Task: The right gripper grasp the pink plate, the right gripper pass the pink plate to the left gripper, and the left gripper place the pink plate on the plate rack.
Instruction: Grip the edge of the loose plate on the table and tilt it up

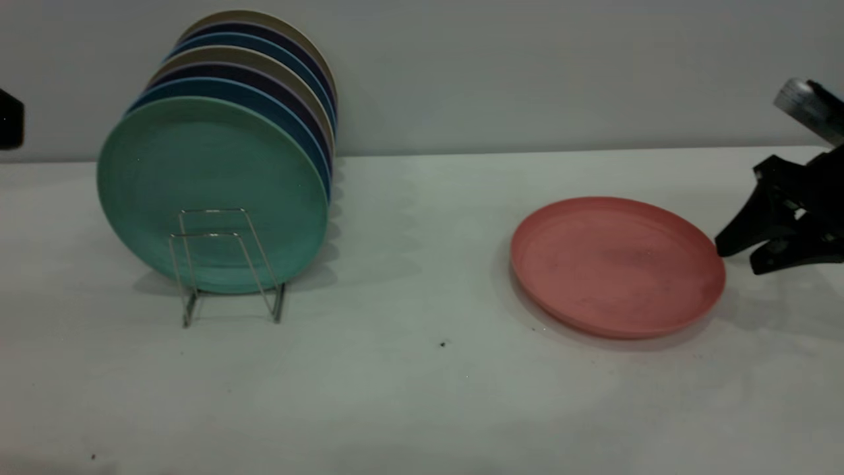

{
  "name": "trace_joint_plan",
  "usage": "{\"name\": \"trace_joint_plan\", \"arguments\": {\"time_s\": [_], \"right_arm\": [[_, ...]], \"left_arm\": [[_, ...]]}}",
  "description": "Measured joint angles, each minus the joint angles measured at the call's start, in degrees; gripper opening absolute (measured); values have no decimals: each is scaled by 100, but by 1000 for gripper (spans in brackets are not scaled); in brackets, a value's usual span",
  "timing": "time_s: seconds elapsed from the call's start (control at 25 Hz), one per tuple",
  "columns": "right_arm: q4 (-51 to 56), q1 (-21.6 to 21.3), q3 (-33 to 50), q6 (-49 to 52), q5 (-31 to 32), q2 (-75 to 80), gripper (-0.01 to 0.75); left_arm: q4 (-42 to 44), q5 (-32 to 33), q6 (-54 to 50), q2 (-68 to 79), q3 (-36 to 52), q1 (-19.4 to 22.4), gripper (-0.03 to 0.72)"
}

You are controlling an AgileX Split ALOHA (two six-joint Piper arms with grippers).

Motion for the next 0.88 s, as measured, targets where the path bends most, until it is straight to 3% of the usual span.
{"name": "trace_joint_plan", "arguments": {"time_s": [0.64,0.76,0.88], "right_arm": [[682,146,-430,-145,-257,773,460],[728,330,-430,-157,-304,782,411],[728,496,-430,-157,-477,782,287]], "left_arm": [[0,323,0,0,0,0,538],[0,313,0,0,0,0,538],[0,319,0,0,0,0,538]]}}
